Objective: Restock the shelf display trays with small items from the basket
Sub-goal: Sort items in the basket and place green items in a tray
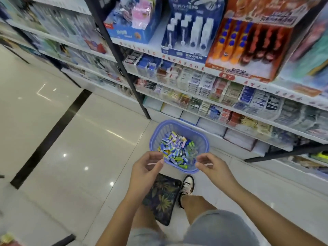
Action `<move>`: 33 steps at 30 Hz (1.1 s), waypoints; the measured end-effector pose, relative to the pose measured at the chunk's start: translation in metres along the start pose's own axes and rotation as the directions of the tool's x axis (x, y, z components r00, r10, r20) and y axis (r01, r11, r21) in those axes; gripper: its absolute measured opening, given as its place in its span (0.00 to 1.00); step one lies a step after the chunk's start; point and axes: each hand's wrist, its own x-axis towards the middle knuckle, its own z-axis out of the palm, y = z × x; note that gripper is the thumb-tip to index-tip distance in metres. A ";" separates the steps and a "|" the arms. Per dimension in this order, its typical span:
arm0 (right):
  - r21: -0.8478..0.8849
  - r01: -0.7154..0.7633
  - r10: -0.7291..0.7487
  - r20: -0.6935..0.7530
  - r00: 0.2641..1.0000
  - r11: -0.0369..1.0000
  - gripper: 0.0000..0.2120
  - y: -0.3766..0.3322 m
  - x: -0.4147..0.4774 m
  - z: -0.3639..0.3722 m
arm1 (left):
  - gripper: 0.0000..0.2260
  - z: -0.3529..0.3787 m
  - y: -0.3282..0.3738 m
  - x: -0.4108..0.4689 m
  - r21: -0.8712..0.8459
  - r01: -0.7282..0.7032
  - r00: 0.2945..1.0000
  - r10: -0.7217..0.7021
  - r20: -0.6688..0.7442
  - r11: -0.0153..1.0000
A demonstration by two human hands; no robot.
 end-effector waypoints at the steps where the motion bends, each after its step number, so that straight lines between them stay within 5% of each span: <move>1: -0.019 -0.010 0.010 -0.005 1.000 1.000 0.06 -0.002 0.015 -0.003 | 0.06 0.001 0.001 0.016 0.022 -0.002 1.000 0.002 0.022 1.000; 11: -0.059 -0.301 0.285 -0.193 0.939 0.952 0.11 0.039 0.103 0.015 | 0.07 0.016 -0.043 0.155 0.241 -0.050 0.952 -0.027 0.306 0.969; 18: -0.127 -0.441 0.393 -0.287 0.874 0.888 0.13 0.138 0.184 0.070 | 0.07 0.058 -0.161 0.279 0.411 -0.192 0.794 -0.105 0.599 0.891; 24: -0.207 -0.519 0.479 -0.216 0.851 0.829 0.23 0.239 0.271 0.115 | 0.11 0.112 -0.276 0.370 0.561 -0.233 0.741 -0.228 0.631 0.794; 33: -0.540 -0.419 0.423 -0.125 0.897 0.730 0.27 0.389 0.396 0.156 | 0.20 0.198 -0.450 0.448 0.552 -0.643 0.563 -0.162 0.810 0.530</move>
